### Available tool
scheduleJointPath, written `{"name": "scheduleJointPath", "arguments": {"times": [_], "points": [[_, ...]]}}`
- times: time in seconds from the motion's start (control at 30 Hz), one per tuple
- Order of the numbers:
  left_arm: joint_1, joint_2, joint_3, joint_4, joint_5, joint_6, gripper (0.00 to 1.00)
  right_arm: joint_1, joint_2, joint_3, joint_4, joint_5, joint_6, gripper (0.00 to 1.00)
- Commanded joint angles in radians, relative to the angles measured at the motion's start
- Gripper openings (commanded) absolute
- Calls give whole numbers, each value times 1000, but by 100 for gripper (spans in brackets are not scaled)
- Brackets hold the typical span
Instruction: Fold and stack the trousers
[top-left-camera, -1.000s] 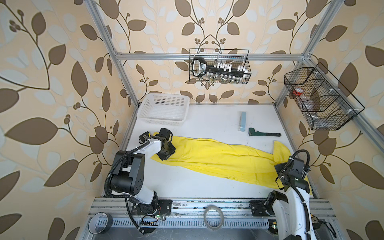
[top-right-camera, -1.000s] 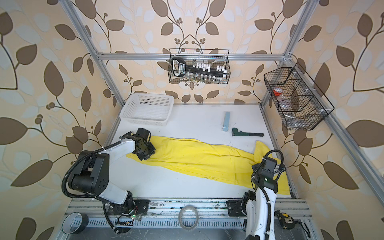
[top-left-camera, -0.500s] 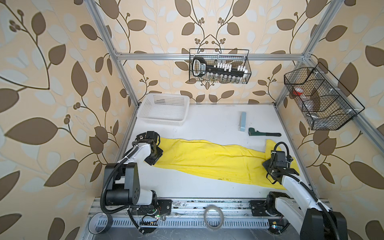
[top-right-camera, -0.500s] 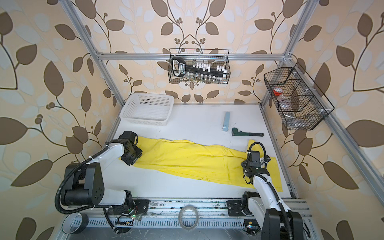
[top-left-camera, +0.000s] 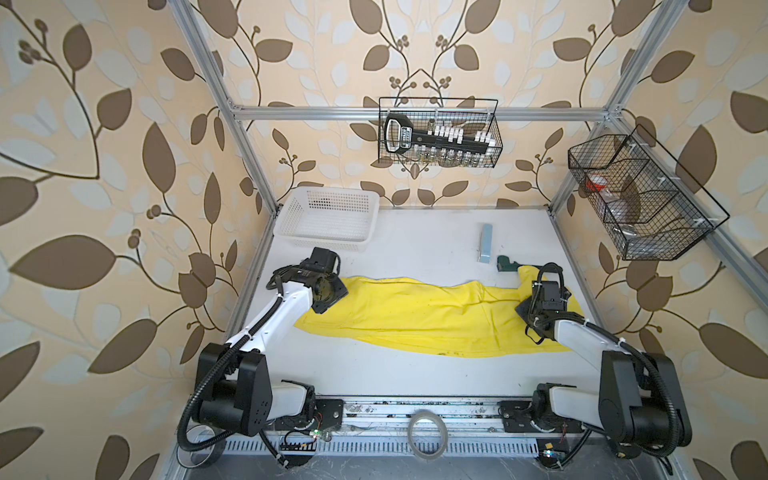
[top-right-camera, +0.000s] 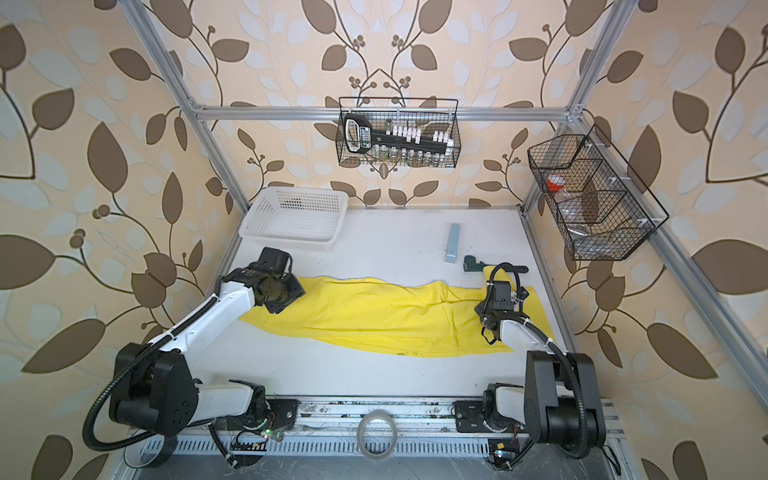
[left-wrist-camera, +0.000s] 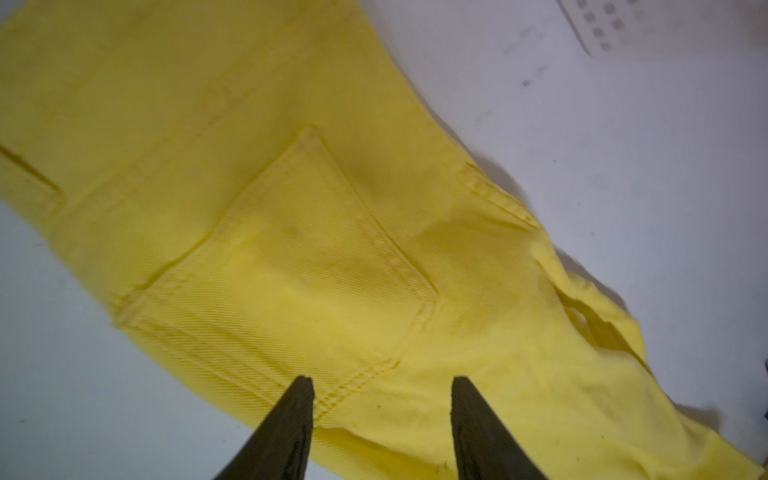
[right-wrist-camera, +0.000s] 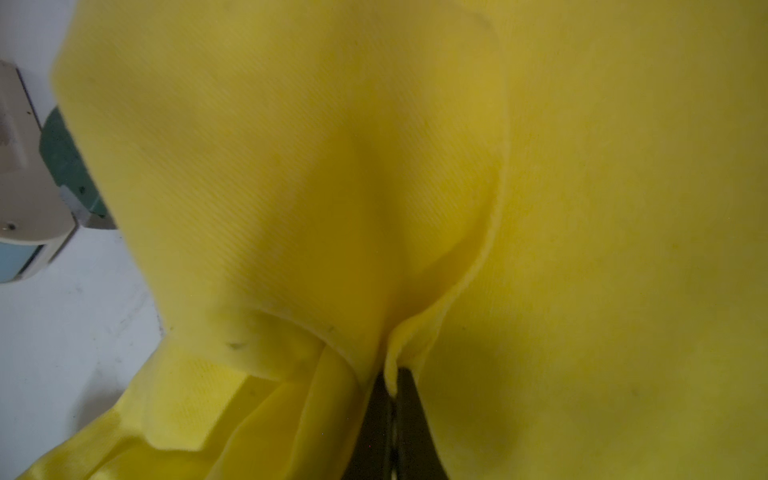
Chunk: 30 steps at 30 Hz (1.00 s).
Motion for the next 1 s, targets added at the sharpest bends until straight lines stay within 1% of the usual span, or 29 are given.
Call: {"name": "scheduleJointPath", "arguments": {"times": [0.0, 0.1, 0.17, 0.23, 0.33, 0.37, 0.5, 0.6, 0.7, 0.77, 0.83, 0.9, 0.97], "points": [[-94, 55, 21, 38, 10, -16, 55, -15, 24, 31, 39, -93, -68, 0], [-173, 90, 17, 110, 17, -32, 55, -29, 58, 94, 34, -172, -163, 0], [-210, 161, 21, 140, 17, -34, 55, -49, 81, 133, 2, -197, -197, 0], [-224, 208, 21, 164, 19, -30, 54, -77, 90, 143, 12, -227, -216, 0], [-224, 255, 24, 161, -12, -28, 54, -107, 84, 171, -16, -267, -245, 0], [-225, 266, 24, 156, -25, -26, 54, -115, 61, 179, -34, -274, -246, 1], [-225, 312, 34, 118, -77, -38, 54, -137, -52, 208, -150, -228, -240, 2], [-224, 334, 32, 129, -65, -43, 54, -178, -151, 206, -247, -215, -224, 2], [-225, 341, 36, 125, -63, -33, 54, -255, -254, 179, -332, -204, -223, 2], [-224, 345, 39, 116, -68, -20, 54, -351, -324, 138, -367, -213, -228, 2], [-224, 347, 41, 114, -62, -6, 54, -399, -379, 106, -393, -212, -227, 1], [-225, 347, 41, 115, -53, 4, 54, -403, -440, 96, -431, -207, -195, 1], [-225, 344, 41, 111, -46, 11, 54, -403, -516, 77, -465, -164, -154, 2]]}}
